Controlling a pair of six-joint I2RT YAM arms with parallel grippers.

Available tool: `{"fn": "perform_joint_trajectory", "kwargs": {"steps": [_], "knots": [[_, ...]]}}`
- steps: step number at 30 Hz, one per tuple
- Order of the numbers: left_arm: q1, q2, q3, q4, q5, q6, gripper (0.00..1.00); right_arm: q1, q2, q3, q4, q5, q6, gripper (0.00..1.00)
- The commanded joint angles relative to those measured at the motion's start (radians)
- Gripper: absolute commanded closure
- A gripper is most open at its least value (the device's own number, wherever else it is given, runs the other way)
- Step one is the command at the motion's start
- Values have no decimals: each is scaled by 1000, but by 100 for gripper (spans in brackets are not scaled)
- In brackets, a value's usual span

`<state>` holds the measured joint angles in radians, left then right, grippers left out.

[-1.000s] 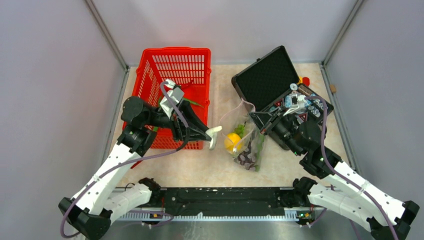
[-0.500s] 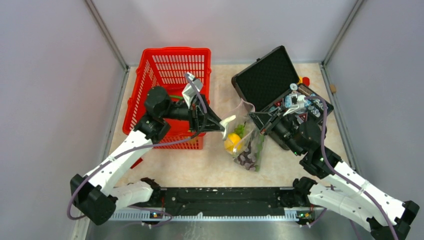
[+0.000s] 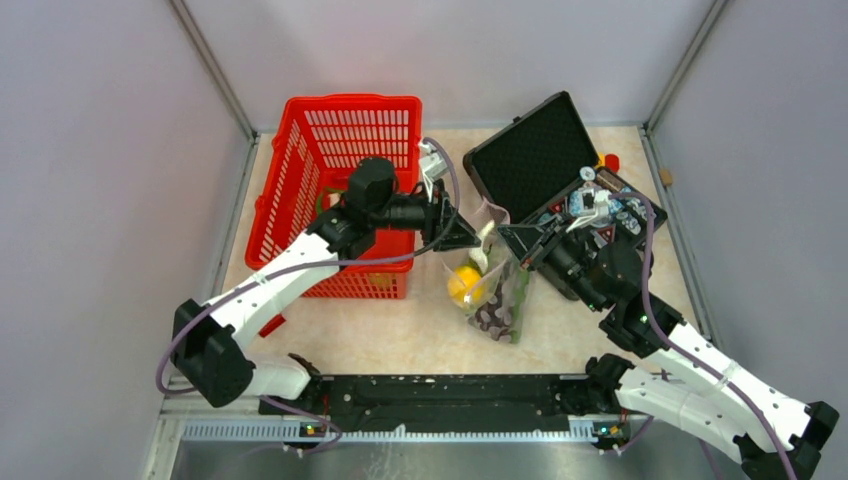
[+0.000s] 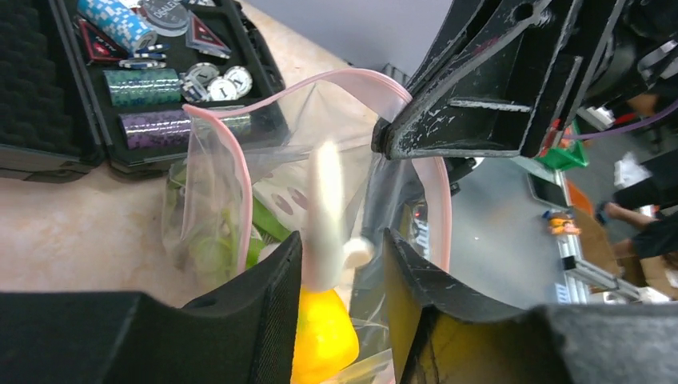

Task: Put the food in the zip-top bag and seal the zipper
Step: Place the fake vegetable in the zipper food storage bag, then pick up the fake vegetable from the bin.

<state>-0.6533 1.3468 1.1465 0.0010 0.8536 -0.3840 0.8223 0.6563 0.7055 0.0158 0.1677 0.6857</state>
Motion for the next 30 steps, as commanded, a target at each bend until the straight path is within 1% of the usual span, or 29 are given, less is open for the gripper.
{"fn": "perform_joint_trajectory", "kwargs": {"steps": [1,2,3,4,7,13,15,17,19,21,22,23,24,25,26,27,28,30], "knots": [[-25,-18,58,-127,-134,113,54,3,-18,40,91,6,8,100],[-26,-24,54,-127,-159,114,50,3,-18,40,92,5,7,100],[-27,-31,49,-128,-177,117,42,3,-17,40,93,3,7,100],[-28,-35,48,-132,-191,118,39,4,-18,41,94,1,6,100],[-28,-51,48,-141,-196,126,39,4,-18,44,92,1,7,100],[-29,-118,59,-171,-220,138,33,4,-39,30,113,-6,3,100],[-29,-161,62,-191,-247,154,27,4,-61,3,178,-58,-20,100],[-29,-215,63,-213,-301,177,22,4,-81,-23,281,-153,-37,100],[-29,-277,56,-228,-385,203,15,4,-96,-29,338,-206,-46,100],[-29,-344,33,-236,-511,224,8,4,-110,-27,352,-221,-57,100],[-29,-378,16,-239,-576,232,4,4,-117,-28,341,-204,-59,100],[-29,-407,0,-246,-666,232,2,4,-123,-23,304,-156,-53,100],[-29,-429,-16,-257,-756,232,1,4,-121,-9,228,-69,-30,100],[-28,-445,-27,-281,-882,225,1,4,-115,9,159,-10,-15,100],[-25,-442,-33,-311,-991,216,1,3,-108,19,114,17,-17,100],[-17,-430,-26,-354,-1064,214,1,3,-102,21,98,25,-18,100],[-4,-407,-14,-406,-1106,209,1,3,-97,22,90,32,-7,100],[40,-346,27,-513,-1112,170,1,3,-90,14,101,30,13,100]]}}
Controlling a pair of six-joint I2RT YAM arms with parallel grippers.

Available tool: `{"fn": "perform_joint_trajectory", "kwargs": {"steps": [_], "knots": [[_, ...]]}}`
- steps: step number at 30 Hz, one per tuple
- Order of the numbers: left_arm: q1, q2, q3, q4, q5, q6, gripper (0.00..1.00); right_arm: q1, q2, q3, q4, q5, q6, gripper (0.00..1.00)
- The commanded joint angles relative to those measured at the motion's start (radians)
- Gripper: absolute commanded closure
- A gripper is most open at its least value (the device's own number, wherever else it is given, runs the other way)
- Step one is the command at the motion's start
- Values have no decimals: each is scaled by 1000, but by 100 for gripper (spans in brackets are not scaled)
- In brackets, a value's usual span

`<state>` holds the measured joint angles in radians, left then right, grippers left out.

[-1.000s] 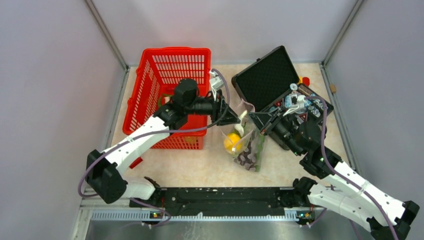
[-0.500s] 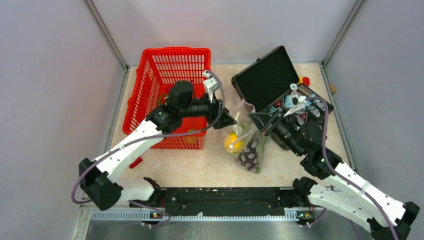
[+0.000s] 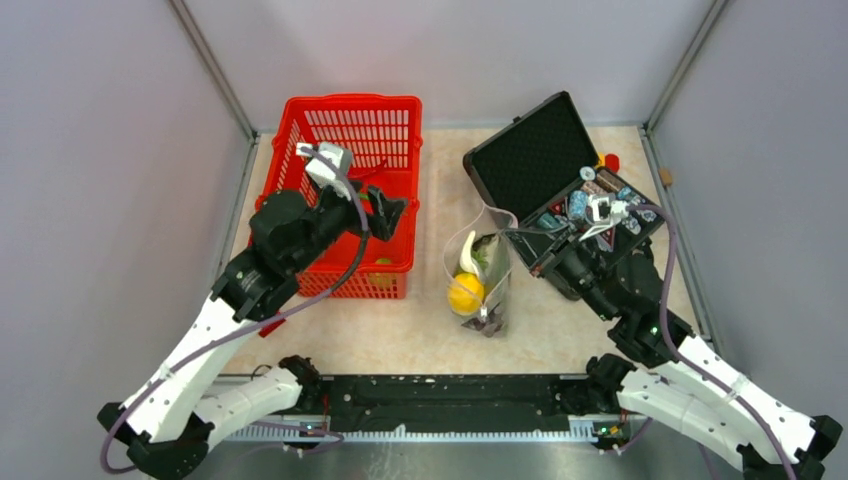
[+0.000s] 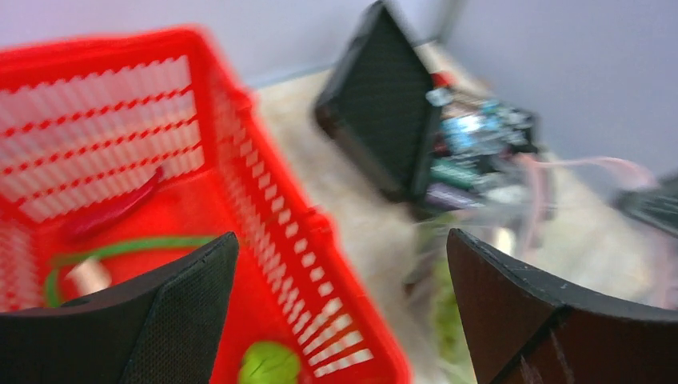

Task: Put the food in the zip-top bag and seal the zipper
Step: Pick up the fake vegetable from the bin.

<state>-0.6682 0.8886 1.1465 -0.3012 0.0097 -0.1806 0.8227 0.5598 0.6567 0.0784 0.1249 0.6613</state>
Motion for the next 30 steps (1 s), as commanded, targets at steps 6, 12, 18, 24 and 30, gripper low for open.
{"fn": "perform_joint_trajectory", "kwargs": {"steps": [6,12,18,24,30], "knots": [[169,230,26,-344,-237,-154,1,3,14,66,45,67,43,100],[281,272,-55,-320,-68,-147,1,3,-13,54,48,73,42,100],[297,367,-74,-335,27,-114,1,4,-13,46,64,70,43,100],[362,474,-90,-329,214,-106,1,3,-8,52,53,66,44,100],[389,553,-90,-354,240,-72,1,3,-13,49,48,75,40,100]]}}
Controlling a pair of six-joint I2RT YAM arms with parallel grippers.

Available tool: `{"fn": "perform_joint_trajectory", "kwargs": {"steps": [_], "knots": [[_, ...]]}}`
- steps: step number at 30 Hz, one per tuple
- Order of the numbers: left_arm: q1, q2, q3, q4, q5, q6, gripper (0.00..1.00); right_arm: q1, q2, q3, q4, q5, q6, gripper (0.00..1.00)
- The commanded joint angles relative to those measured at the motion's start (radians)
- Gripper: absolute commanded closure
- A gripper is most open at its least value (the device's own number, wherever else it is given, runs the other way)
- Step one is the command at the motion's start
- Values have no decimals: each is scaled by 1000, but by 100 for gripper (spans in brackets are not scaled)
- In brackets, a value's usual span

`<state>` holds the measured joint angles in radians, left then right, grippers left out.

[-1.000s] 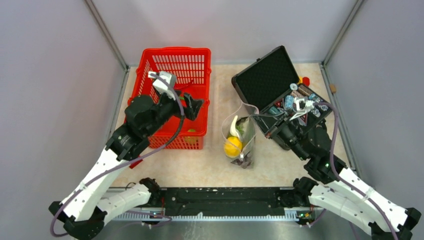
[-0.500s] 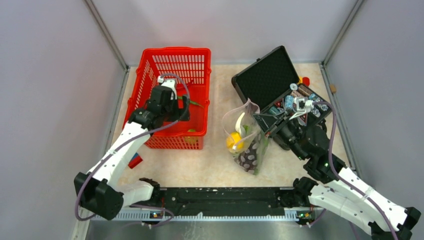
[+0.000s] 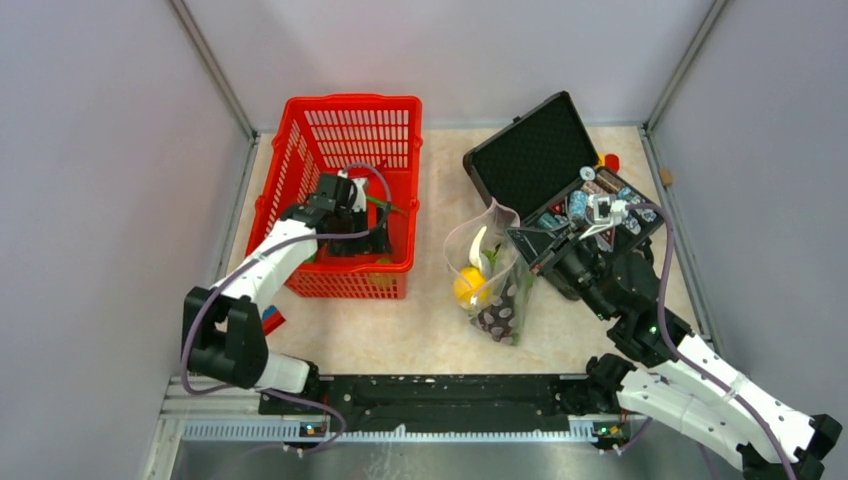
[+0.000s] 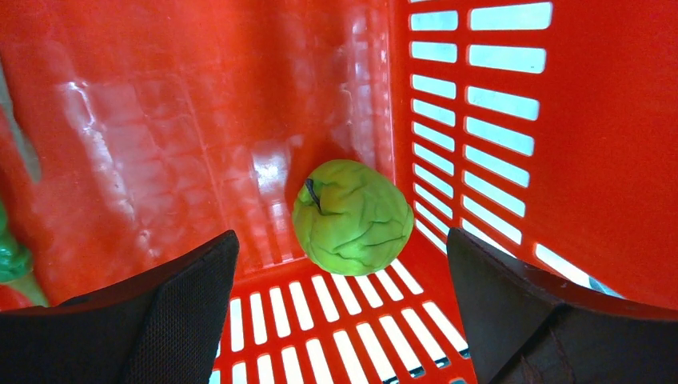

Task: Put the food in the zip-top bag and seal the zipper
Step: Pick up the fake vegetable from the bin.

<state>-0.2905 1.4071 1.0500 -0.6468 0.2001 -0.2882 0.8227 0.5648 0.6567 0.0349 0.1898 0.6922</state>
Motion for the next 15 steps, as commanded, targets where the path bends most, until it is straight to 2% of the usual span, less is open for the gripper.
{"fn": "perform_joint_trajectory", "kwargs": {"steps": [1,8,15], "knots": [[15,48,7,-16,30,39,2,3,-16,50,90,12,8,100],[28,135,10,2,119,53,8,3,-4,55,91,17,9,100],[27,180,-13,18,123,41,9,3,4,55,93,23,8,100]]}}
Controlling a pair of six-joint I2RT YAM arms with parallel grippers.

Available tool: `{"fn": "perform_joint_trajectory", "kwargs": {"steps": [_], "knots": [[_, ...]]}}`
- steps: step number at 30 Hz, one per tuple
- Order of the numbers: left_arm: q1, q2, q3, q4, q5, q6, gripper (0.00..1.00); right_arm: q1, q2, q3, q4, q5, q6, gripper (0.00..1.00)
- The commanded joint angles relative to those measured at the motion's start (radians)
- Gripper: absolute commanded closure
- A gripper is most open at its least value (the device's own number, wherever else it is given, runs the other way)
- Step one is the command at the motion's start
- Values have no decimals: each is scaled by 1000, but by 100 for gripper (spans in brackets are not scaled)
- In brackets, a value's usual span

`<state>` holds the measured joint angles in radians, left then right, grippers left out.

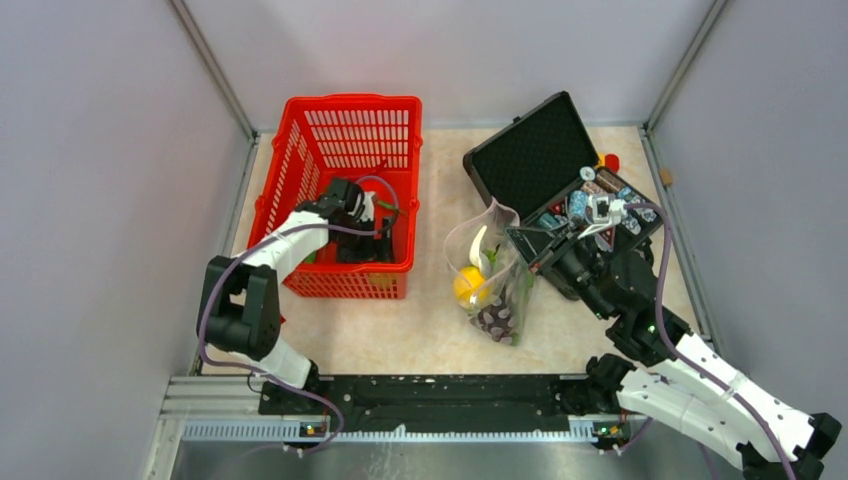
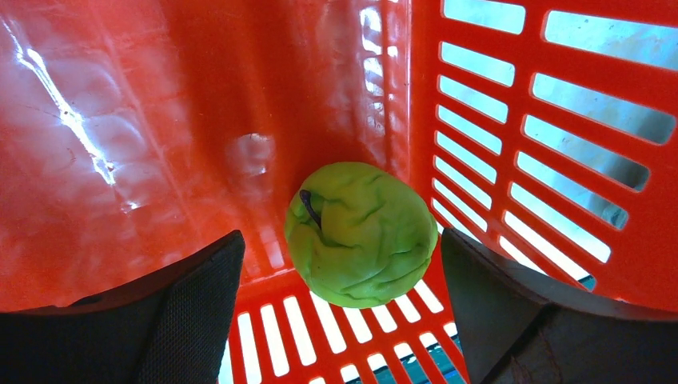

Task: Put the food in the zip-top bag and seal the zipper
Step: Pick up the fake vegetable from the bin.

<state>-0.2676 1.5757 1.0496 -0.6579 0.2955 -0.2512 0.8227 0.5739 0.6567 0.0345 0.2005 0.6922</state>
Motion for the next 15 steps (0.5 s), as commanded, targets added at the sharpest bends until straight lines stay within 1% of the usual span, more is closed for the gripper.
{"fn": "perform_joint_trajectory", "kwargs": {"steps": [1,7,14,15], "knots": [[3,19,-17,33,18,0,11,3,-4,55,95,12,7,100],[2,45,-38,51,12,-13,19,3,5,58,96,9,10,100],[2,35,-40,41,-12,-11,18,4,4,57,87,17,11,100],[2,28,-43,42,-11,-11,23,3,4,57,86,19,12,100]]}}
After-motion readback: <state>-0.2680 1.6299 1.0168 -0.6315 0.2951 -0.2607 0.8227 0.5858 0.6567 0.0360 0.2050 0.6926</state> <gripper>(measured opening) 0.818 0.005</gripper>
